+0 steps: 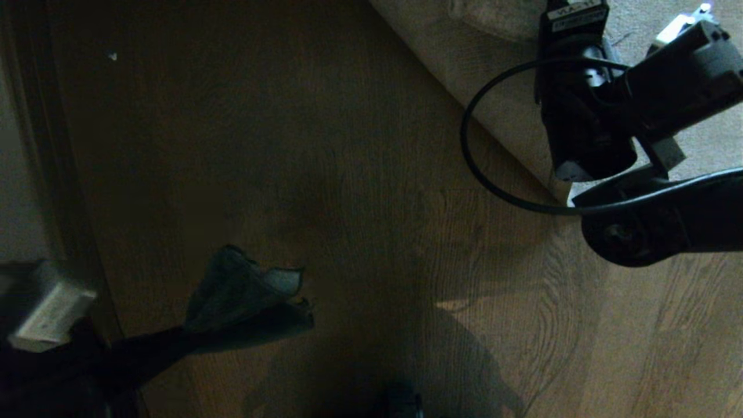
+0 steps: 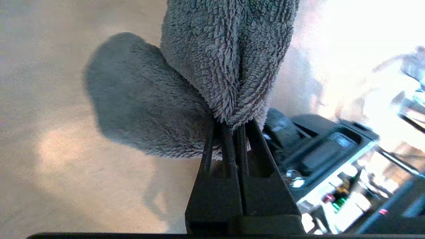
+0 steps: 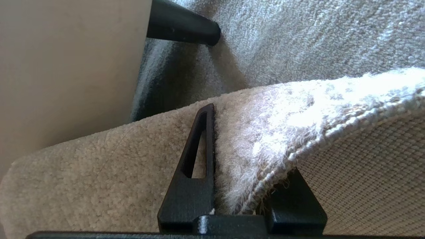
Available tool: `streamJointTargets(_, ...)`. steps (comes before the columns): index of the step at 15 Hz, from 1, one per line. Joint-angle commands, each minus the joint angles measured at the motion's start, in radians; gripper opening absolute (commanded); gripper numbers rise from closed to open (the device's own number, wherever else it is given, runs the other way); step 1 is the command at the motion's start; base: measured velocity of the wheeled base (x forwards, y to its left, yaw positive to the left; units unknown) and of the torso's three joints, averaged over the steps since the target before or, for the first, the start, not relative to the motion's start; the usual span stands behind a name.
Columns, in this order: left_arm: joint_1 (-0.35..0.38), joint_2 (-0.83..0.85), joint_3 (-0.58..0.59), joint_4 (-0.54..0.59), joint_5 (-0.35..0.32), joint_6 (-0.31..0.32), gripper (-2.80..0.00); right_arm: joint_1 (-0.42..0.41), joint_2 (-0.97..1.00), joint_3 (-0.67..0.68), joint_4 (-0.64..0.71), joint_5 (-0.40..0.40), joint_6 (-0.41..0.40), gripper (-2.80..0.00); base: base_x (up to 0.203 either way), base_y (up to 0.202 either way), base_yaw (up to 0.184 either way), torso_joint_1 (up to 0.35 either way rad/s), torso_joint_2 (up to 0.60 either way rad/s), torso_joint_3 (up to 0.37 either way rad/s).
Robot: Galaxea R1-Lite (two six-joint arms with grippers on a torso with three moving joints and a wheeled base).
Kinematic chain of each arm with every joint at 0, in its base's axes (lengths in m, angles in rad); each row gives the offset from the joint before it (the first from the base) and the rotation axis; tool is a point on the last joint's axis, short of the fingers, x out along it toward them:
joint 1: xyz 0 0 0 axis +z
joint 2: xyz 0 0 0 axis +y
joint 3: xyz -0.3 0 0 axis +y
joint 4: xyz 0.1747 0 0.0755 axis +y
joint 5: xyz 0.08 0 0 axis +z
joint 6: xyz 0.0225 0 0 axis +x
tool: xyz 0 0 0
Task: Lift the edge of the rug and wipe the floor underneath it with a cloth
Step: Wipe the floor under the carpet with a rag
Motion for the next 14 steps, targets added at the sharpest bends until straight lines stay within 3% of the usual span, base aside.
streamJointTargets(1, -0.059, 0.138, -0.002, -0.046, -0.001, -0.007, -2.8, 0.0, 0.014, -0.001, -0.005, -0.004, 0.004, -2.8, 0.0, 0.0, 0.0, 0.0, 0.0, 0.0)
streamJointTargets(8, -0.174, 0.545, -0.038, -0.442, 0.073, -0.03, -2.8, 0.0, 0.034, -0.006, -0.003, -0.005, 0.001, -2.8, 0.0, 0.0, 0.0, 0.0, 0.0, 0.0)
streamJointTargets(14, -0.339, 0.701, -0.175, -0.506, 0.205, -0.102, -2.8, 0.0, 0.038, 0.001, -0.003, -0.005, 0.001, -2.8, 0.0, 0.0, 0.0, 0.0, 0.0, 0.0)
